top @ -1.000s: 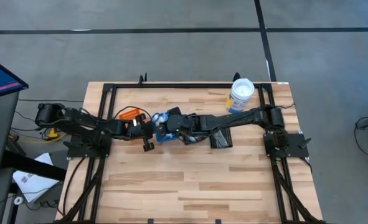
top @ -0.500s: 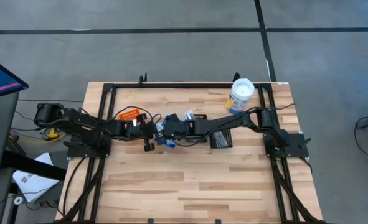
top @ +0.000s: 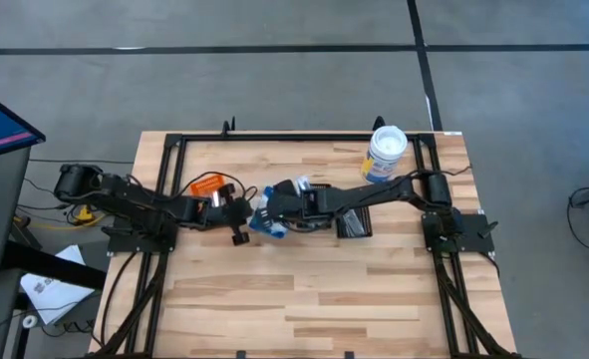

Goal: Pick & Place Travel size toiletries
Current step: Put the pack of cotton buds into the blue bin

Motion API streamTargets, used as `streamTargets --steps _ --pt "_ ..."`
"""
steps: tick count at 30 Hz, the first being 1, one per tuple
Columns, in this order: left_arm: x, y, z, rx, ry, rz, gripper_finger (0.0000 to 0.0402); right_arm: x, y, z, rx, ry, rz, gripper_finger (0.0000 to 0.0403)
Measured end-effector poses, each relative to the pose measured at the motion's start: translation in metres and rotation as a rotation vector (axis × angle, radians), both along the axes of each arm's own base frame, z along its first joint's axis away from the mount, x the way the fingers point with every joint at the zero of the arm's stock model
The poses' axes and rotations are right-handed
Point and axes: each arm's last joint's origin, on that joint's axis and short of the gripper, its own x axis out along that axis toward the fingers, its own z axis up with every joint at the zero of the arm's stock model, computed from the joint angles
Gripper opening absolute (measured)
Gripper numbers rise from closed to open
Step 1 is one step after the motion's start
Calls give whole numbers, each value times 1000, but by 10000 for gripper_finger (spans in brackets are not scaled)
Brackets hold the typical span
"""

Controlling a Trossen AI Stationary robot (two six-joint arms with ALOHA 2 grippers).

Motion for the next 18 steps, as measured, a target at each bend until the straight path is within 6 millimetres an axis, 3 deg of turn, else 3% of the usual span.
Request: streamTargets --steps 5,18 --pt "-1 -8 6 150 -36 47 1 -5 0 -5 36 50 -42 4" --pt "12 -12 17 85 -162 -114 1 -2 1 -2 -7 23 -16 12"
